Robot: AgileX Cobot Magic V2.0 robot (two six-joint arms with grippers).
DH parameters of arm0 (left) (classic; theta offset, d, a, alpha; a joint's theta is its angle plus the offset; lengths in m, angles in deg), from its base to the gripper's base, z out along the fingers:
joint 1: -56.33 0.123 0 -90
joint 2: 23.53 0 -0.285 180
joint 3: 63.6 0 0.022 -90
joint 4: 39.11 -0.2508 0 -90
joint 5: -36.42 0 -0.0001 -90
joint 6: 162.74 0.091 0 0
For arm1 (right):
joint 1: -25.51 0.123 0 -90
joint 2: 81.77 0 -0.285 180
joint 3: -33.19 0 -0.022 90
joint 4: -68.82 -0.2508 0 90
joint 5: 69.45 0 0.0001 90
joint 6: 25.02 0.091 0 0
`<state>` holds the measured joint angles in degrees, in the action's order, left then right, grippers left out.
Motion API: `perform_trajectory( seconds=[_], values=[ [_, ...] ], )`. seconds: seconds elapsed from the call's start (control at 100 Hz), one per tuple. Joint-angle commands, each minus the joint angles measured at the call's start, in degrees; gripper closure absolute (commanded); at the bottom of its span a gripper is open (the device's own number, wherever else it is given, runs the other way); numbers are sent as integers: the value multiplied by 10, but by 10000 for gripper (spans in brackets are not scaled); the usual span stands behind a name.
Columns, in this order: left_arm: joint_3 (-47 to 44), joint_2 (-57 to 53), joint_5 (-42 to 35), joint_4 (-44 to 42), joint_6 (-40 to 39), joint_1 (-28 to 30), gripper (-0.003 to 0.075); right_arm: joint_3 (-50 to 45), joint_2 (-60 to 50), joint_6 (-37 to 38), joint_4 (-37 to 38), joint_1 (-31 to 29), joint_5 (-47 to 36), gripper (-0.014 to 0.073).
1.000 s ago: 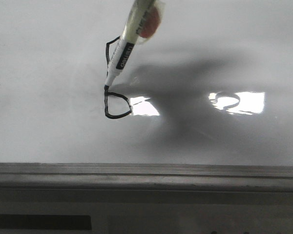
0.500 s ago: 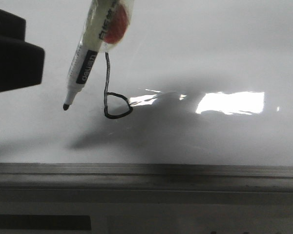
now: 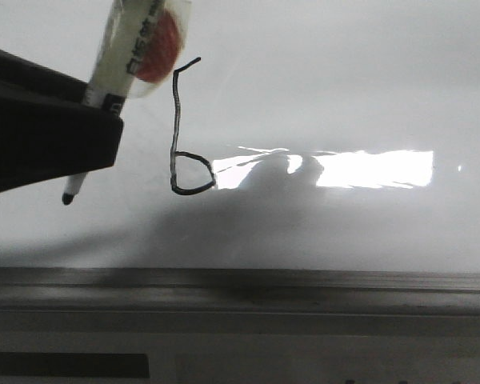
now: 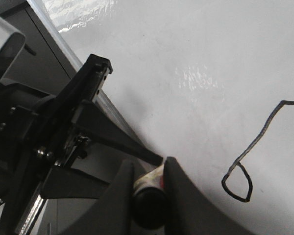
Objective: Write number 6 on whiteboard
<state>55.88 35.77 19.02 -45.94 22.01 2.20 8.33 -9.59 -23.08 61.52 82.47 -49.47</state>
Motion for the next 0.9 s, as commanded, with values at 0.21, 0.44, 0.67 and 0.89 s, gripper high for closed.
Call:
perform_trajectory(
  seconds=[0.21, 0.44, 0.67, 0.89],
  values=[
    [20, 0, -47, 11, -7, -4, 741, 18, -14, -6, -6, 2, -44, 650],
    [20, 0, -45, 68, -7, -4, 741, 18, -14, -6, -6, 0, -44, 133],
    [20, 0, -35, 337, -7, -2, 741, 18, -14, -6, -6, 0, -52, 87],
    [17, 9, 21, 471, -7, -2, 741, 18, -14, -6, -6, 0, -52, 123]
  ],
)
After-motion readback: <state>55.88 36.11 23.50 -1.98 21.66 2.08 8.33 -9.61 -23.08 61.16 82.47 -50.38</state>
